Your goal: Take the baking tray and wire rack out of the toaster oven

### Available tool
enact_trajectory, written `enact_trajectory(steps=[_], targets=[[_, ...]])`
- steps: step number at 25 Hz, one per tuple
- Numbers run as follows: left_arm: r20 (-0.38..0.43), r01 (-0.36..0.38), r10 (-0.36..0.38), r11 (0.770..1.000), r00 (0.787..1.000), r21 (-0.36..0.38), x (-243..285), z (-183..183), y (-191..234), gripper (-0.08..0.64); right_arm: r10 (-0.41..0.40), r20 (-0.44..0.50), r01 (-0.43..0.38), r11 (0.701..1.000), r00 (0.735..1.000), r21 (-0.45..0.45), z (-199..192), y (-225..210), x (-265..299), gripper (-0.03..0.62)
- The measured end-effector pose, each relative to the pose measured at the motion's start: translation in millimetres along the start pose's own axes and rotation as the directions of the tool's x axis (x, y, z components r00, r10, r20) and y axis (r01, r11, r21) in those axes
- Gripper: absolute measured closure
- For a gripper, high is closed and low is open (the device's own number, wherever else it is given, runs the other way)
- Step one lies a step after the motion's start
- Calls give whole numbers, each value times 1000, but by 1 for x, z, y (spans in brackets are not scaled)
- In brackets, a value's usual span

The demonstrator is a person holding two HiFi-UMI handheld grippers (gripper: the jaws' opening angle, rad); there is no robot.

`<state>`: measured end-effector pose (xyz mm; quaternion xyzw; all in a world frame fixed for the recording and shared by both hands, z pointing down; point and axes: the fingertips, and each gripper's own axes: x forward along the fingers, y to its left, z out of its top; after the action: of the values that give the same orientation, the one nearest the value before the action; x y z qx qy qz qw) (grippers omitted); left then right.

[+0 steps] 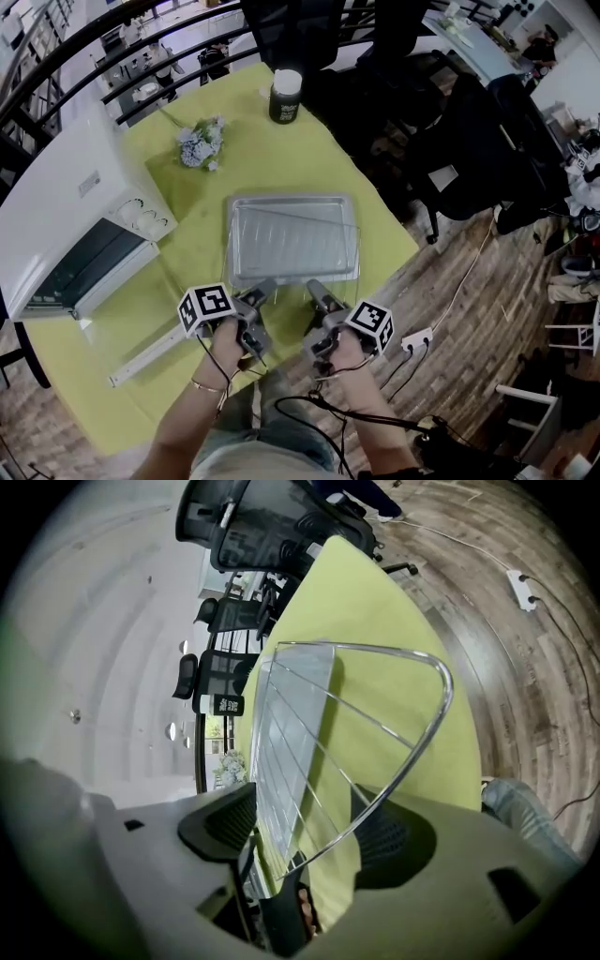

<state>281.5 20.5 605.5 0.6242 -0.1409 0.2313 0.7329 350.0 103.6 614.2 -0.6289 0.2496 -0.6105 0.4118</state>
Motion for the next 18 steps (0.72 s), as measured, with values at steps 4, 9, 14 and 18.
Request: enact_trajectory(steps=[4, 9, 14, 18], targets=[[-7, -8, 8, 1000, 1000, -18, -1, 0, 6, 336, -4, -29, 5, 999, 1000, 32, -9, -7, -2, 275], [-34, -20, 18, 998, 999, -59, -4, -9, 15, 336, -11, -33, 13, 998, 999, 53, -15, -13, -9, 276], [-56, -29, 23, 993, 998, -111, -12, -19, 25, 336, -28, -42, 31, 997, 999, 71, -22, -17, -14, 265], [-74, -38, 27, 989, 997, -146, -19, -27, 31, 336, -36, -53, 40, 996, 998, 80, -29, -22, -19, 262]])
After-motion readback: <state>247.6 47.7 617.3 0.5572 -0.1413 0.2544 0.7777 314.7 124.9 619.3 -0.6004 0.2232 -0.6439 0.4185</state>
